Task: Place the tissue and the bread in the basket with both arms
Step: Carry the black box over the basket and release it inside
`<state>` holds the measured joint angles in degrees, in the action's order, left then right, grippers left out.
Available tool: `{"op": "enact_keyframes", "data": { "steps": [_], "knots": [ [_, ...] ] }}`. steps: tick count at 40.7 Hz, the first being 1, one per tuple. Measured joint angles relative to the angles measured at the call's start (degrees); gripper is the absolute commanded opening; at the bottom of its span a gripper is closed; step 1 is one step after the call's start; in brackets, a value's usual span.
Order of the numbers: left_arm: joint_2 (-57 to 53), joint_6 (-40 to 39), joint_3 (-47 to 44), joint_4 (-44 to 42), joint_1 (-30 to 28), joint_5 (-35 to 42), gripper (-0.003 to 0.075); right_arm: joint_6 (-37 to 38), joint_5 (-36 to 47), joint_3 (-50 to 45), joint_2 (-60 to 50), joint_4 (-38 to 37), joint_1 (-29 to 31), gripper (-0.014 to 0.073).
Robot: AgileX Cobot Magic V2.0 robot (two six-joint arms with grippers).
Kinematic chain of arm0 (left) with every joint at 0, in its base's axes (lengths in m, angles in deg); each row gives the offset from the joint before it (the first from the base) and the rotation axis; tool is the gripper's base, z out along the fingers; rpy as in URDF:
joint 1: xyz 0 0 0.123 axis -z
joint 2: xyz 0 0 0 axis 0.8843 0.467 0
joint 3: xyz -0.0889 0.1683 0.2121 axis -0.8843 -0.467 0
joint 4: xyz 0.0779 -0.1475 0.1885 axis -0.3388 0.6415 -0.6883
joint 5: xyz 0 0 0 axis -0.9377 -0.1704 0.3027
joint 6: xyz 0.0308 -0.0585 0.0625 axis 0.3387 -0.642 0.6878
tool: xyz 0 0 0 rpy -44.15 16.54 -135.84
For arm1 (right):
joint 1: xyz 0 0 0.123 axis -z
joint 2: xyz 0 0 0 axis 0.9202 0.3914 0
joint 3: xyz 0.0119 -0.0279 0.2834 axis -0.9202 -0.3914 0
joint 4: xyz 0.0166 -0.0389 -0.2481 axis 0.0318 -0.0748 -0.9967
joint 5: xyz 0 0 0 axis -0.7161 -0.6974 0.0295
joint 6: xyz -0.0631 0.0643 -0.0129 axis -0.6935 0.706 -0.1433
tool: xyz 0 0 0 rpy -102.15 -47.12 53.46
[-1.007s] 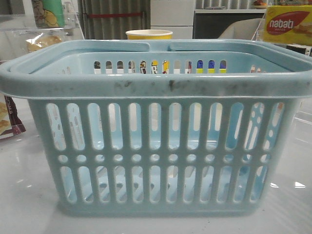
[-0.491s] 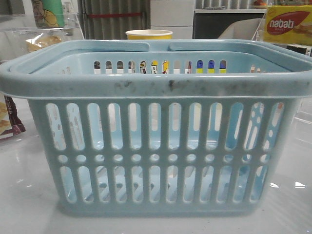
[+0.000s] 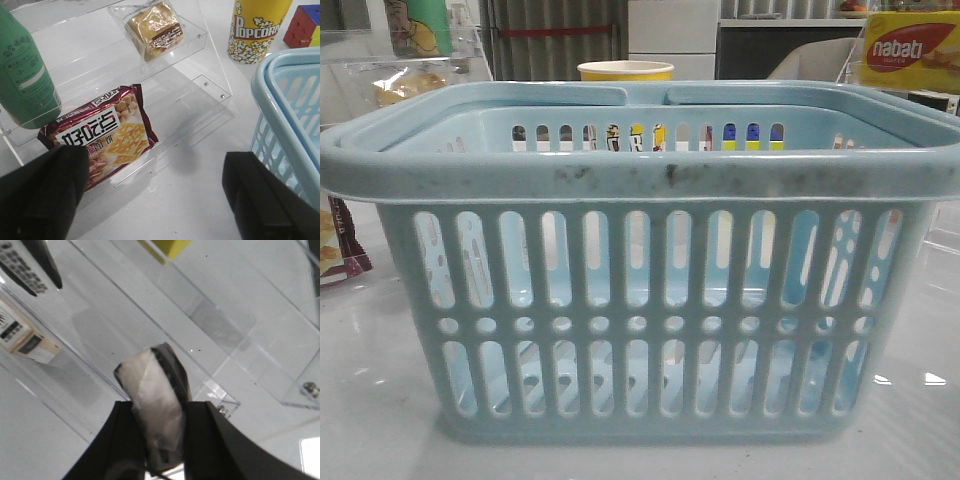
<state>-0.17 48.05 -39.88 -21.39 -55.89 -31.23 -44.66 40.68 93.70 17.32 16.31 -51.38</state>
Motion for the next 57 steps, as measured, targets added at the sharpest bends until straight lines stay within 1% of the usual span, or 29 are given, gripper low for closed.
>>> {"op": "enact_keyframes", "data": {
  "steps": [9,14,20,23,26,34,41,45,47,49,50,52,53,55,57],
  "knots": [
    [0.00,0.00,0.00,0.00,0.00,0.00,0.0601,0.00,-1.17,0.00,-9.93,4.96,-1.00,0.0161],
    [0.00,0.00,0.00,0.00,0.00,0.00,0.0601,0.00,-2.31,0.00,-16.35,7.52,-4.46,0.0161],
    [0.00,0.00,0.00,0.00,0.00,0.00,0.0601,-2.24,-3.57,-0.88,-23.10,11.25,-12.12,0.0162],
    [0.00,0.00,0.00,0.00,0.00,0.00,0.0601,-3.61,-3.96,-2.48,-26.36,13.68,-16.90,0.0162],
    [0.00,0.00,0.00,0.00,0.00,0.00,0.0601,-4.16,-4.24,-4.71,-29.09,15.98,-21.70,0.0162],
    [0.00,0.00,0.00,0.00,0.00,0.00,0.0601,-4.78,-4.28,-12.06,-32.53,18.54,-32.81,0.0162],
    [0.00,0.00,0.00,0.00,0.00,0.11,0.0601,-4.90,0.47,-20.71,-31.83,18.96,-42.40,0.0162],
    [0.00,0.00,0.00,0.00,0.00,0.11,0.0601,-4.98,4.83,-24.79,-29.96,19.16,-45.88,0.0176],
    [0.00,0.00,0.00,0.00,0.00,0.11,0.0601,-4.98,6.25,-26.18,-28.56,19.31,-46.73,0.0215],
    [0.00,0.00,0.00,0.00,0.00,0.11,0.0601,-4.98,7.61,-26.97,-27.00,19.30,-46.92,0.0289],
    [0.00,0.00,0.00,0.00,0.00,0.11,0.0601,-4.98,8.14,-27.10,-26.33,19.30,-46.96,0.0328],
    [0.00,0.00,0.00,0.00,0.00,0.11,0.0601,-4.98,8.96,-27.39,-24.87,19.30,-47.05,0.0439],
    [0.00,0.00,0.00,0.00,0.00,0.11,0.0601,-4.98,9.32,-27.39,-24.14,19.30,-47.05,0.0475],
    [0.00,0.00,0.00,0.00,0.00,0.11,0.0601,-4.98,9.95,-27.50,-23.28,19.30,-47.05,0.0541],
    [0.00,0.00,0.00,0.00,0.00,0.11,0.0601,-4.98,10.20,-27.44,-22.75,19.30,-47.05,0.0573]
  ]
}}
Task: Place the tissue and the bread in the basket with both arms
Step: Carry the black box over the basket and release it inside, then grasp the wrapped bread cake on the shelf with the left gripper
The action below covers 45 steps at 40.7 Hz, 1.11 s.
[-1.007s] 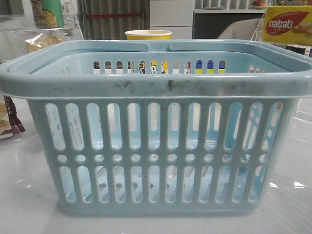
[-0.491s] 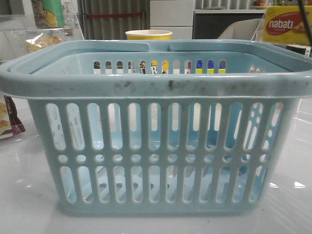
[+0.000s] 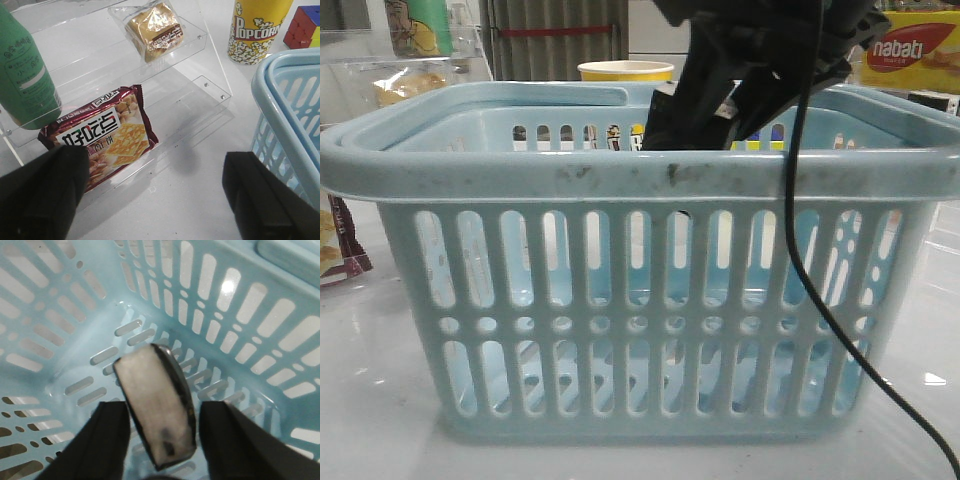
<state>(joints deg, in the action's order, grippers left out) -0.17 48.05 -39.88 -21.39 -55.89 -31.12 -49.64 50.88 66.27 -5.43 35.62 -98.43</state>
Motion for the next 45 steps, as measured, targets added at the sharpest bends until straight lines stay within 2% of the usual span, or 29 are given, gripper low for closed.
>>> {"op": "enact_keyframes", "data": {
  "steps": [9,20,31,45],
  "knots": [
    [0.00,0.00,0.00,0.51,0.00,0.10,0.0601,0.00,0.12,0.00,-2.81,0.00,0.00,0.0582],
    [4.92,0.00,4.26,1.10,0.00,0.22,0.0606,0.00,-5.05,-1.72,-15.75,0.00,0.00,0.0582],
    [21.22,0.00,17.21,6.28,0.00,0.22,0.0627,0.00,-7.25,-4.92,-25.73,0.00,0.00,0.0582],
    [47.02,0.00,33.86,9.58,0.00,0.69,0.0627,0.00,-7.25,-5.02,-26.61,-0.36,0.00,0.0582]
  ]
}}
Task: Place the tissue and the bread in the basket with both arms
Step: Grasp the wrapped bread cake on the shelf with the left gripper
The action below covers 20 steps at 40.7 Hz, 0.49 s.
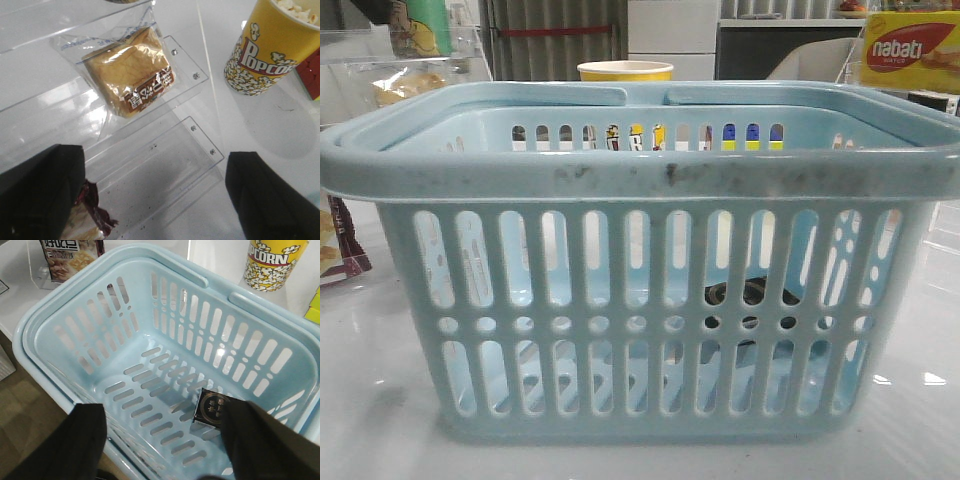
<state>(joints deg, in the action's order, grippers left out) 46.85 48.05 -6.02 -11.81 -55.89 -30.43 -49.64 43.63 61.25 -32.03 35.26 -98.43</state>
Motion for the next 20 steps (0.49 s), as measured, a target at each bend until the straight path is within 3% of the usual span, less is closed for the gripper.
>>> {"op": "enact_keyframes", "data": {
  "steps": [20],
  "knots": [
    [17.63,0.00,11.60,-1.63,-1.19,2.92,0.0626,0.00,0.00,0.00,0.00,-0.46,0.00,0.0582]
  ]
}}
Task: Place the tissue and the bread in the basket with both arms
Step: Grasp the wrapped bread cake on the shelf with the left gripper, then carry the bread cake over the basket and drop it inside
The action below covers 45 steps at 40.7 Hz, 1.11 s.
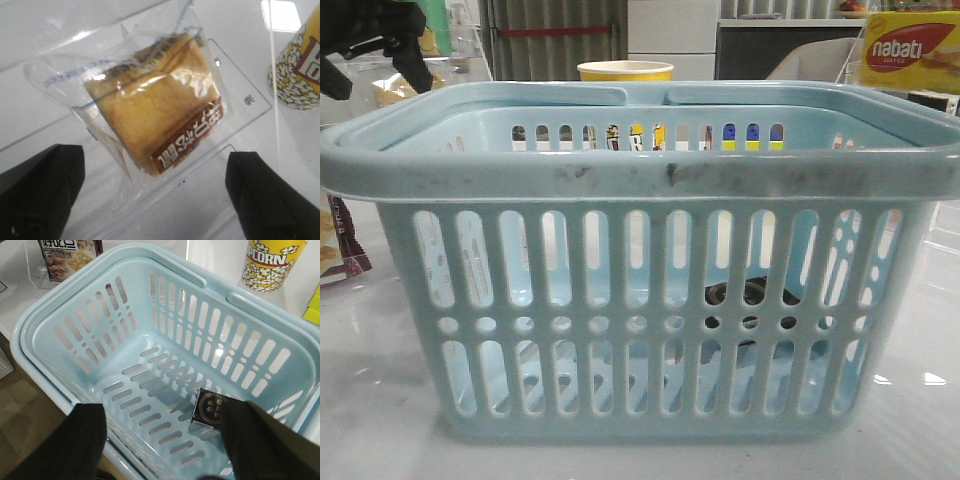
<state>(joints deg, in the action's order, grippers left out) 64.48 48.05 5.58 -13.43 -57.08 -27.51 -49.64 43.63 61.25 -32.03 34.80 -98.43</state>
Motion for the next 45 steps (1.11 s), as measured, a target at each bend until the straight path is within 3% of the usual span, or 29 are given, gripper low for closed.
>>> {"op": "enact_keyframes", "data": {
  "steps": [10,22,31,45],
  "knots": [
    [3.61,0.00,0.33,-0.11,-0.23,4.84,0.0589,-0.13,0.22,0.00,0.00,0.06,0.00,0.0582],
    [4.03,0.00,0.33,-0.11,-0.43,6.50,0.0254,-0.13,0.59,0.00,0.00,0.06,0.00,0.0582],
    [4.03,0.00,0.33,-0.11,-0.45,6.50,0.0100,-0.13,0.61,0.00,0.00,0.06,0.00,0.0582],
    [-4.65,0.12,0.33,0.60,0.66,0.40,0.0093,-0.03,1.26,0.00,0.00,-0.03,0.00,0.0582]
  ]
}}
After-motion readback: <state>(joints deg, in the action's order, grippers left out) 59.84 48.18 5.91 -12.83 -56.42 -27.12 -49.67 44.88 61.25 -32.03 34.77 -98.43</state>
